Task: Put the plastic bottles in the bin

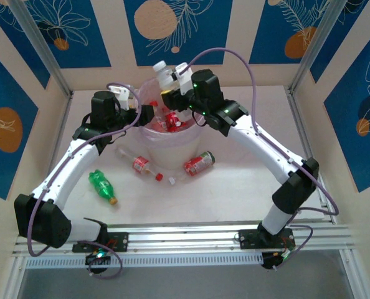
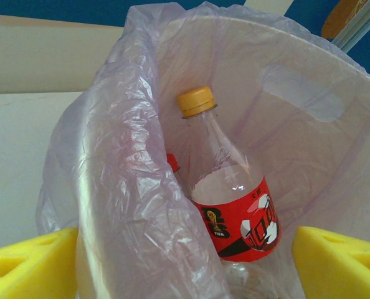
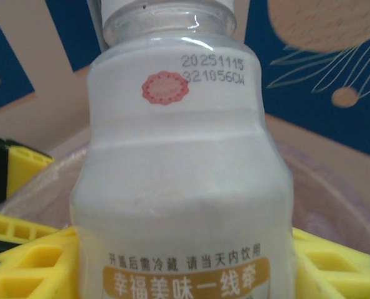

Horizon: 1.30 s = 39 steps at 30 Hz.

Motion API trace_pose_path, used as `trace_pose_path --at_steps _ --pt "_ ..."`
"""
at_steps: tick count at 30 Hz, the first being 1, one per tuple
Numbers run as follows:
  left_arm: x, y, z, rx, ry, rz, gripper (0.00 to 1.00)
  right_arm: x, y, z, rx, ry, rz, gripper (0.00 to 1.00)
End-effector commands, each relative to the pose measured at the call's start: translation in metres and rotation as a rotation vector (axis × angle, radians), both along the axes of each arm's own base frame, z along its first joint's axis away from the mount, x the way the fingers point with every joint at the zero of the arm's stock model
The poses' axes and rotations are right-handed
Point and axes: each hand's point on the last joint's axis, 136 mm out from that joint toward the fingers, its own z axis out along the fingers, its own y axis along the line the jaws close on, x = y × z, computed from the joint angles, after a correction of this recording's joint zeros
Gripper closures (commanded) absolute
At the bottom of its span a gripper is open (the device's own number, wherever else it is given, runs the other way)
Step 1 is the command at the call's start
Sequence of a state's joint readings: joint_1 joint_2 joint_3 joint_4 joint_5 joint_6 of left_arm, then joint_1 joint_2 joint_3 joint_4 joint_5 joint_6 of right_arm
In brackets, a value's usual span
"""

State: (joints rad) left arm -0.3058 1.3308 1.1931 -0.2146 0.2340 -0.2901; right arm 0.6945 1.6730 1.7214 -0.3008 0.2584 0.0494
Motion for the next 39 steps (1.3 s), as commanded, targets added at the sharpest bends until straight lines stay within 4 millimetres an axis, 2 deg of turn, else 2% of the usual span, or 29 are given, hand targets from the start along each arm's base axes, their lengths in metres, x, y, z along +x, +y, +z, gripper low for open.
trace_pose_path --at_steps 1,6,8,20,24,26,30,34,39 --pt "-0.025 -0.011 -0.076 0.113 0.219 -0.073 0.15 -0.005 0.007 -0.007 0.026 0.038 0.034 0.58" --pt "-0.024 -0.011 -0.077 0.116 0.220 -0.073 0.15 -0.004 0.004 -0.037 0.000 0.120 0.033 0.57" --pt "-0.025 -0.011 -0.078 0.118 0.223 -0.074 0.15 -0.005 0.001 -0.046 -0.005 0.146 0.027 0.54" --pt "-0.025 -0.012 -0.076 0.112 0.219 -0.077 0.15 -0.002 -0.008 -0.081 -0.031 0.234 -0.001 0.39" --pt "-0.025 -0.011 -0.075 0.111 0.218 -0.075 0.15 -0.001 -0.010 -0.077 -0.036 0.228 -0.004 0.32" --pt "-0.025 -0.011 -0.075 0.111 0.216 -0.076 0.15 0.000 -0.012 -0.069 -0.039 0.213 -0.013 0.23" --pt "-0.025 -0.012 -0.074 0.108 0.214 -0.076 0.15 0.002 -0.015 -0.054 -0.027 0.182 -0.020 0.21" --pt "-0.025 -0.012 -0.073 0.107 0.213 -0.078 0.15 0.006 -0.010 -0.048 -0.012 0.182 -0.013 0.24" --pt "-0.026 -0.011 -0.072 0.108 0.208 -0.075 0.15 0.014 -0.001 -0.058 -0.020 0.210 -0.008 0.38"
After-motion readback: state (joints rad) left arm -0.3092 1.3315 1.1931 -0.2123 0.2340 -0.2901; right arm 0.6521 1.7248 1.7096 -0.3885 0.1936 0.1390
